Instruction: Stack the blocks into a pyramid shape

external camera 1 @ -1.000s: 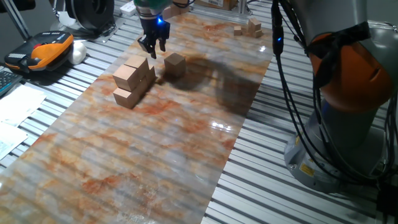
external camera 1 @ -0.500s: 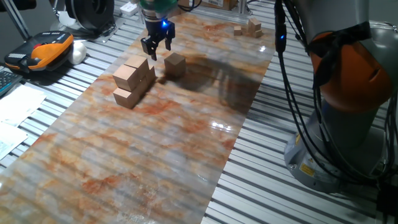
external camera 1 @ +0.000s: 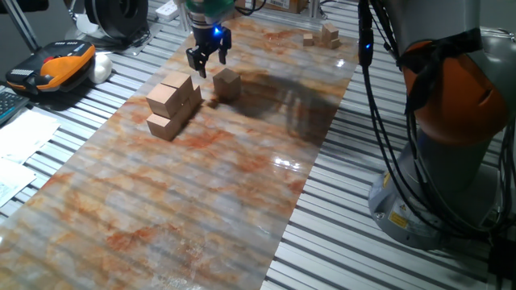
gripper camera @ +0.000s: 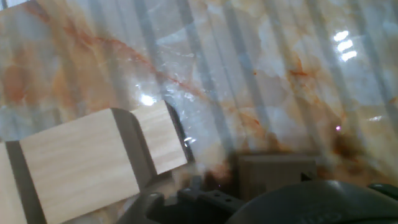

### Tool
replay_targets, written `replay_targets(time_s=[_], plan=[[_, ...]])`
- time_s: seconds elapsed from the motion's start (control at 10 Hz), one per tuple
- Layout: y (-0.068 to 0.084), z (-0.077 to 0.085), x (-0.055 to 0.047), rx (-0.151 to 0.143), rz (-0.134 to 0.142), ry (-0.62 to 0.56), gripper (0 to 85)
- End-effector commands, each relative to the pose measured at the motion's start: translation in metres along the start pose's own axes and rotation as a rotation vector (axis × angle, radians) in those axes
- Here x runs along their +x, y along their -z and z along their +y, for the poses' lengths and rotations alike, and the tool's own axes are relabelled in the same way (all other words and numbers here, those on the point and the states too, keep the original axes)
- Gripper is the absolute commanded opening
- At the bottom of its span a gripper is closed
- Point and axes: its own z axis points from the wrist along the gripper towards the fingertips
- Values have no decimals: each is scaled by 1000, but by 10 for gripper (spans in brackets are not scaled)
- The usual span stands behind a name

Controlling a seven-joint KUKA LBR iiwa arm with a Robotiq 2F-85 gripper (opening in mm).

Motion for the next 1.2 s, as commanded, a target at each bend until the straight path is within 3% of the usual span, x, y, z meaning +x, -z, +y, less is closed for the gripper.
replay_targets(time_s=[0.0,0.3,0.7,1.1], plan=[[-1,-2,1,-12,8,6,850],[-12,-7,4,-30,12,6,850],[-16,-12,8,6,-10,-5,850],[-23,-16,12,-17,11,-15,850]])
